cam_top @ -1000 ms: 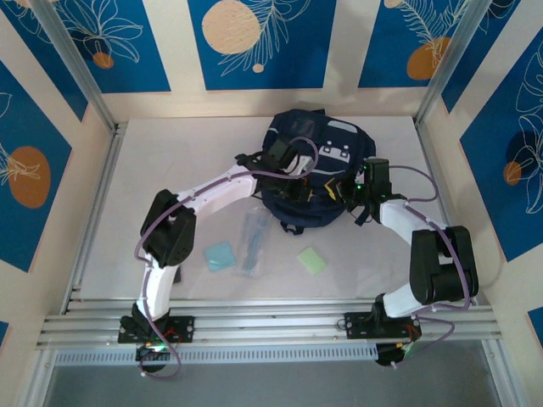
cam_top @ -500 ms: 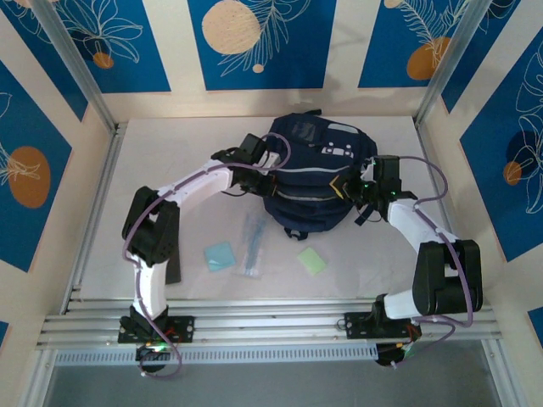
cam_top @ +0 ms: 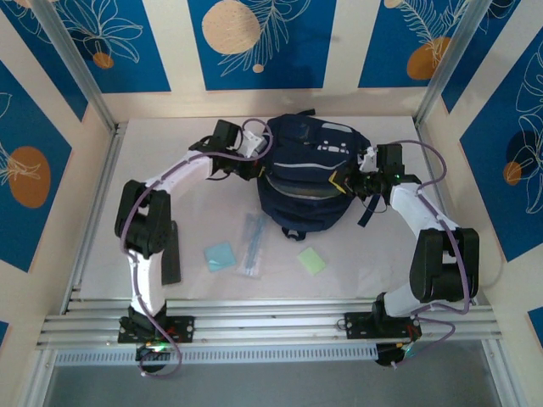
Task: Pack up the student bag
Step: Unzip the student bag at the top-center of the table.
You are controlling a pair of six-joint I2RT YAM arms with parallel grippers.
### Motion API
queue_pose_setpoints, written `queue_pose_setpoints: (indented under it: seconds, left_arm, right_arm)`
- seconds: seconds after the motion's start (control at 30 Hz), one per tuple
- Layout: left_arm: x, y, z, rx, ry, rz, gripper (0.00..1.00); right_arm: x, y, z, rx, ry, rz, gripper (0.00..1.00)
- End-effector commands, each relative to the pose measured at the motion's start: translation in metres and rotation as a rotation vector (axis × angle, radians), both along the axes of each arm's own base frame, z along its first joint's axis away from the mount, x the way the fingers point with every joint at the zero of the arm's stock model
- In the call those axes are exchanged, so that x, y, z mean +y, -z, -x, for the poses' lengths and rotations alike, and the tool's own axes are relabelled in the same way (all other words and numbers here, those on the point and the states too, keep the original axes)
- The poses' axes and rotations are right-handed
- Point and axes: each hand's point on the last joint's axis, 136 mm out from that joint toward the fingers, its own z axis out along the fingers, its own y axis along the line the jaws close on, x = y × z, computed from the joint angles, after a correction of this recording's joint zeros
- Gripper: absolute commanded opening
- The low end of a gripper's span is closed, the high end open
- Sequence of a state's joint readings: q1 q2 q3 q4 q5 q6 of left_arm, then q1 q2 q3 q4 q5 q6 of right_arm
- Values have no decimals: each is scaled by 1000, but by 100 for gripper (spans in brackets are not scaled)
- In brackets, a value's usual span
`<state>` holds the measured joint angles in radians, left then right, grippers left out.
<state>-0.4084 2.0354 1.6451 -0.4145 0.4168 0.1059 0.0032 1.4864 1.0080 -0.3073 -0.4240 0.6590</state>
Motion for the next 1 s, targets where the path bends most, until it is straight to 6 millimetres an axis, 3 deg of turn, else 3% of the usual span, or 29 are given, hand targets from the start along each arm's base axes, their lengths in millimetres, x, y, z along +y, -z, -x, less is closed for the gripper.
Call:
queue_pose_setpoints:
  seconds: [0.0, 0.07, 0.2, 0.27, 0.33, 0.43, 0.5, 0.57, 0.63, 0.73, 0.87, 0.97]
  left_arm:
    - [36, -8, -48, -110, -70, -55, 0]
    - [43, -6, -68, -138, -155, -66, 0]
    - [79, 0, -108, -158, -467, -151, 0]
    - [87, 1, -114, -140, -547, -149, 0]
    - [81, 3, -115, -116, -554, -109, 0]
    - [75, 5, -110, -60, -583, -44, 12]
    - [68, 4, -103, -21, -573, 15, 33]
    - [60, 2, -91, 13, -545, 64, 47]
    - [58, -1, -76, 47, -532, 81, 56]
    - [62, -7, -46, 104, -531, 76, 69]
    - [79, -6, 5, 181, -565, 10, 80]
    - [83, -3, 43, 224, -573, -39, 82]
  right_arm:
    - [-3, -9, 5, -52, -91, 46, 0]
    - [-3, -8, 6, -55, -106, 51, 0]
    - [2, -7, 5, -58, -127, 36, 0]
    - [4, -4, 4, -57, -132, 34, 0]
    - [7, -2, 1, -56, -139, 21, 0]
    - [15, -1, -2, -57, -156, 6, 0]
    - [21, -1, -5, -58, -159, 11, 0]
    - [25, -1, -8, -55, -155, 12, 0]
    - [27, -1, -11, -52, -142, 15, 8]
    - [29, -4, -16, -32, -124, 7, 34]
    - [28, -8, -15, 17, -106, 28, 68]
    - [22, -6, -9, 66, -82, 60, 87]
